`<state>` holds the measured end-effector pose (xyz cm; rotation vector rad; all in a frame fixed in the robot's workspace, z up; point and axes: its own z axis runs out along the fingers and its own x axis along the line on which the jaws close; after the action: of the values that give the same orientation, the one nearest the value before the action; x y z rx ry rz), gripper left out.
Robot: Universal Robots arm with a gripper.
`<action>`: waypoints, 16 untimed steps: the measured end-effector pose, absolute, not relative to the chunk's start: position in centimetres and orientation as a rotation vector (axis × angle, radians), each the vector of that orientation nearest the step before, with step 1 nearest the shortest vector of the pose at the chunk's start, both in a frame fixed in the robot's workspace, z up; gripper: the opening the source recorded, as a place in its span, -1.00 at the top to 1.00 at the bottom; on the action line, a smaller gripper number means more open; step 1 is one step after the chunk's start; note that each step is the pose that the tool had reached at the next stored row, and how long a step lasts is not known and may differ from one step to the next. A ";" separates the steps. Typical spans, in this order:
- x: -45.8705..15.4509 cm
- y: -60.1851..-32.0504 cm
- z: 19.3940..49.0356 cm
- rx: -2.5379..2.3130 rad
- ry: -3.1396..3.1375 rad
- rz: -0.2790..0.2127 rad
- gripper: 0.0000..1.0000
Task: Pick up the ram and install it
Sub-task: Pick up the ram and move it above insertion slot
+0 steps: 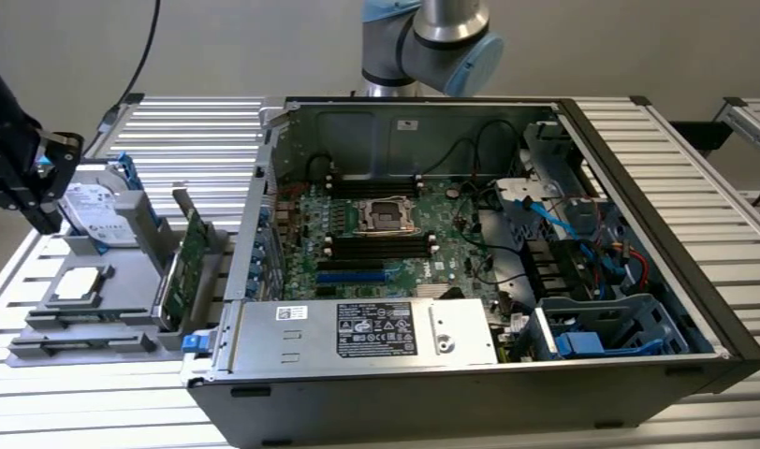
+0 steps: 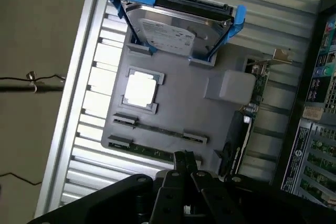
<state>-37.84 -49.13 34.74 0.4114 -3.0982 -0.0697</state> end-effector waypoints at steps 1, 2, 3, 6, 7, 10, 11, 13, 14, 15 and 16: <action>-37.8 -49.1 34.7 0.439 -3.094 -0.069 0.79; -37.8 -49.1 34.7 0.467 -3.090 -0.069 0.79; -37.8 -49.1 34.7 0.495 -3.085 -0.069 0.79; -37.8 -49.1 34.7 0.580 -3.069 -0.067 0.79; -37.8 -49.1 34.7 0.607 -3.063 -0.067 0.79; -37.8 -49.1 34.7 0.689 -3.044 -0.065 0.79; -37.8 -49.1 34.7 0.718 -3.037 -0.064 0.79; -37.8 -49.1 34.7 0.773 -3.023 -0.063 0.79; -37.8 -49.1 34.7 0.800 -3.015 -0.062 0.79; -37.8 -49.1 34.7 0.826 -3.008 -0.062 0.79; -37.8 -49.1 34.7 0.853 -3.000 -0.061 0.79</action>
<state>-37.84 -49.13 34.71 0.8527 -2.9999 -0.0610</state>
